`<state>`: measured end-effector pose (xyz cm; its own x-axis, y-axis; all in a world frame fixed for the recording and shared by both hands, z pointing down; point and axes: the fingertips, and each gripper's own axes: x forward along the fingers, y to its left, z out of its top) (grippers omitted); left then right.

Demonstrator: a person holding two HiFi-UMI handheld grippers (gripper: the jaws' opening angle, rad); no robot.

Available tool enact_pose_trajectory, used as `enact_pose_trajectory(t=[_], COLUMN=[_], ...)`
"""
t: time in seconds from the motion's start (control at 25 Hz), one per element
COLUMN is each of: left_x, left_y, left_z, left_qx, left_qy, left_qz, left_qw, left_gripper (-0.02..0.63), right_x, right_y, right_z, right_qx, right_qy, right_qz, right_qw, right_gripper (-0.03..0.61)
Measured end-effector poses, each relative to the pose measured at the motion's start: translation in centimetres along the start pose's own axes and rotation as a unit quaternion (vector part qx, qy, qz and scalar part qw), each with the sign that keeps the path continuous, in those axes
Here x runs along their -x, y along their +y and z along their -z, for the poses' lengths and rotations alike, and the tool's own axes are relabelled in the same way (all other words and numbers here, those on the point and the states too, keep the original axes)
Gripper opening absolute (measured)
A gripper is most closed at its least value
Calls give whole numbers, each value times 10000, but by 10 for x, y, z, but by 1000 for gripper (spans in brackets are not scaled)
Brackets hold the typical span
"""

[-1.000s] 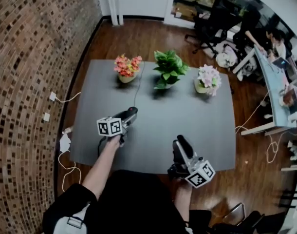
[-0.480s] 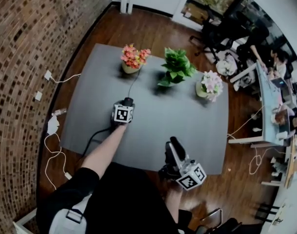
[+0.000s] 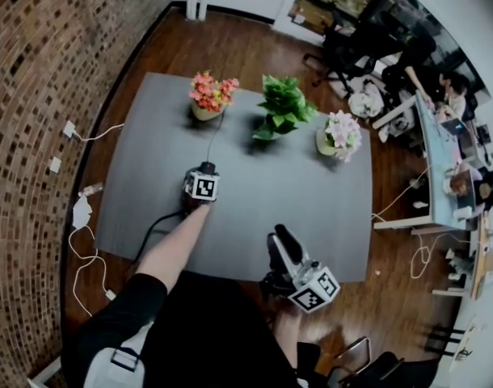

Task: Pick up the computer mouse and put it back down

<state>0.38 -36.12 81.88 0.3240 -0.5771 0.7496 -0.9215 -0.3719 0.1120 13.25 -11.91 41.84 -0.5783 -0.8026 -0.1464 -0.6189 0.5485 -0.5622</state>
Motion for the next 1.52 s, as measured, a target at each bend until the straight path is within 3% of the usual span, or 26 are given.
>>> enact_pose_trajectory(t=[0.2,0.68,0.84,1.0,1.08,1.24,1.28,1.4,1.52], left_x=[-6,20,49,103,137,206,223,270,312], left_y=[5,6,7,0,-8,-31,-36,-56,-87], left_z=[16,30,38,54,63,62,55,28,9], left_qx=[-60,-100,207,547,810,1152,1223,1424,1125], left_qy=[256,171,-39,-350,-426,-847,-1036,-1650,-1878], left_qz=[-15,306,626,1305,1905,3049,3289,4038,4692], left_qw=[9997,9993,9978,9893,9774,9416,9307,8885,8555], left_gripper=[284,328,328,328,322,261,225,210,166], right_x=[-1,-12,-13,-10,-11,-18,-20,-27,-31], right_y=[-1,3,1,-9,-19,-37,-40,-40,-33], right_z=[1,1,0,7,19,46,52,69,81], right_qx=[-18,-42,-69,-109,-129,-249,-310,-464,-601], right_qy=[4,15,-26,69,275,755,849,1087,1242], right_qz=[2,-204,-249,-202,-86,21,-1,-172,-455], right_qw=[10000,9998,9997,9997,9995,9968,9959,9928,9894], right_gripper=[135,134,135,135,134,135,135,135,135])
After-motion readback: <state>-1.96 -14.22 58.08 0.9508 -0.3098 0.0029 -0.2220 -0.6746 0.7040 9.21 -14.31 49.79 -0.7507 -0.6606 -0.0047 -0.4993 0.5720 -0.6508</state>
